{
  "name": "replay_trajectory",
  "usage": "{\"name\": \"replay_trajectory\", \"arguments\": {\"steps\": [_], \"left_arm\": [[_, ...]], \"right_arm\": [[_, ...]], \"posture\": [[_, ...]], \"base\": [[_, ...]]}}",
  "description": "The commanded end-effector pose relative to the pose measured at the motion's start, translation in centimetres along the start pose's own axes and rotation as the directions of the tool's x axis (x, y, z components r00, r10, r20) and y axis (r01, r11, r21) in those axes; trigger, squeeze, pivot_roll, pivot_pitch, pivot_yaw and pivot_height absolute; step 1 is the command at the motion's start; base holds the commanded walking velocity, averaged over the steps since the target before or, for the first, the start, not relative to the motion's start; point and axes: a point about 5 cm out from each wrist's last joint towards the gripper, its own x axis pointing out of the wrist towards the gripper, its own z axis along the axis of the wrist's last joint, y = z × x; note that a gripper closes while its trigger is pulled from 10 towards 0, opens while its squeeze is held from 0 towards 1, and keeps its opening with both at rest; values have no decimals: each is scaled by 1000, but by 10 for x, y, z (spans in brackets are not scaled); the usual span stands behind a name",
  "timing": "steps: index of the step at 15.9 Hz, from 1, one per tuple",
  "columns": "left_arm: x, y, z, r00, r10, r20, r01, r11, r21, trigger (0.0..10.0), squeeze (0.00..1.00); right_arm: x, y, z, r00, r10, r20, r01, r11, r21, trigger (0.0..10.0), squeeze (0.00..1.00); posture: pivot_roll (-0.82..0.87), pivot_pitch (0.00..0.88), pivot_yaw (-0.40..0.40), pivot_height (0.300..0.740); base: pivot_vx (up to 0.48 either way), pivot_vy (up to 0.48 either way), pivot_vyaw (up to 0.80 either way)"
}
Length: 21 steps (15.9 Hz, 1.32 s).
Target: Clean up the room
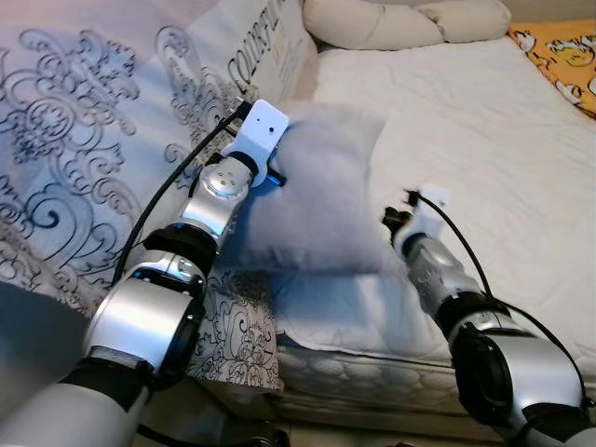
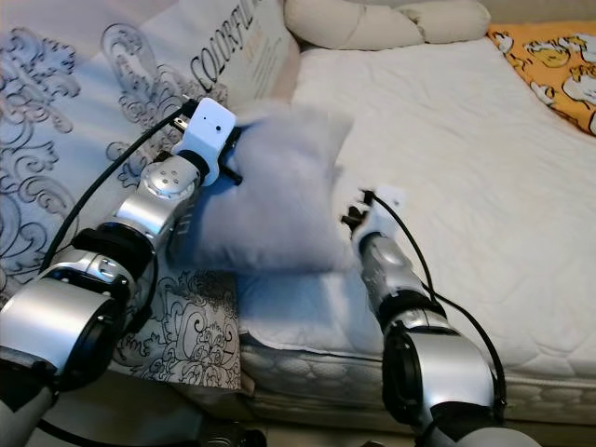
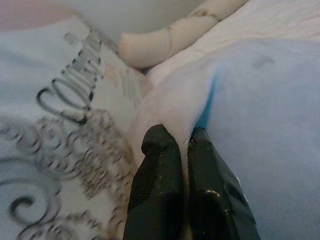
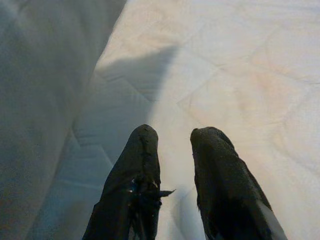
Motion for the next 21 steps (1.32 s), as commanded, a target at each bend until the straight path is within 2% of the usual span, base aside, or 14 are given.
{"name": "replay_trajectory", "arguments": {"steps": [1, 2, 4, 5, 6, 8, 11, 12, 13, 14, 15, 16, 20, 21], "left_arm": [[4, 5, 14, 998, 39, 48, -39, 999, 11, 10000, 0], [4, 0, 12, 999, 36, 40, -37, 999, 11, 10000, 0], [5, -13, 9, 1000, 9, 24, -10, 999, 45, 10000, 0], [5, -24, 5, 1000, -19, 3, 19, 997, 81, 10000, 0], [5, -29, 2, 1000, -26, -10, 27, 995, 100, 10000, 0], [3, -40, -7, 998, -33, -54, 42, 987, 157, 10000, 0], [1, -50, -17, 994, -28, -107, 45, 987, 155, 10000, 0], [-1, -58, -22, 990, -31, -141, 51, 988, 146, 10000, 0], [-2, -61, -25, 987, -35, -157, 55, 991, 125, 10000, 0], [-3, -64, -28, 984, -54, -167, 69, 994, 85, 10000, 318], [-3, -65, -28, 984, -58, -170, 71, 995, 72, 10000, 318], [-4, -66, -29, 983, -67, -171, 77, 996, 50, 10000, 1000], [-2, -60, -23, 990, -71, -120, 73, 997, 17, 10000, 1000], [0, -55, -13, 995, -76, -60, 74, 997, -25, 10000, 1000]], "right_arm": [[0, 2, 5, 998, 27, 55, -29, 999, 34, 10000, 1000], [-2, -1, 4, 995, 61, 83, -65, 997, 47, 10000, 1000], [-9, -8, -2, 984, 129, 121, -132, 991, 15, 10000, 1000], [-17, -16, -7, 975, 166, 147, -163, 986, -29, 10000, 1000], [-22, -20, -9, 970, 179, 167, -175, 984, -38, 10000, 1000], [-45, -30, -11, 949, 211, 236, -204, 977, -54, 10000, 1000], [-69, -31, -16, 939, 235, 252, -219, 972, -90, 10000, 1000], [-81, -27, -18, 935, 256, 246, -235, 966, -111, 10000, 1000], [-84, -24, -18, 930, 273, 246, -252, 961, -113, 10000, 1000], [-90, -20, -16, 924, 299, 239, -275, 953, -127, 10000, 1000], [-92, -18, -15, 921, 309, 236, -285, 950, -130, 10000, 1000], [-97, -15, -12, 909, 343, 235, -318, 938, -138, 10000, 1000], [-116, -10, 2, 850, 471, 235, -450, 882, -141, 10000, 1000], [-121, -11, 7, 834, 502, 230, -479, 865, -151, 10000, 1000]], "posture": [[42, 0, 166, 740], [16, 0, 172, 740], [-19, 0, 179, 740], [-54, 0, 183, 740], [-65, 0, 186, 740], [-107, 0, 193, 740], [-148, 0, 201, 740], [-166, 0, 207, 740], [-170, 0, 207, 740], [-182, 0, 209, 740], [-182, 0, 209, 740], [-189, 0, 208, 740], [-181, 0, 186, 740], [-175, 0, 179, 740]], "base": [[0, 0, 0], [0, 0, 0], [0, 0, 0], [0, 0, 0], [0, 0, 0], [0, 0, 0], [0, 0, 0], [0, 0, 0], [0, 0, 0], [0, 0, 0], [0, 0, 0], [0, 0, 0], [0, 0, 0], [0, 0, 0]]}}
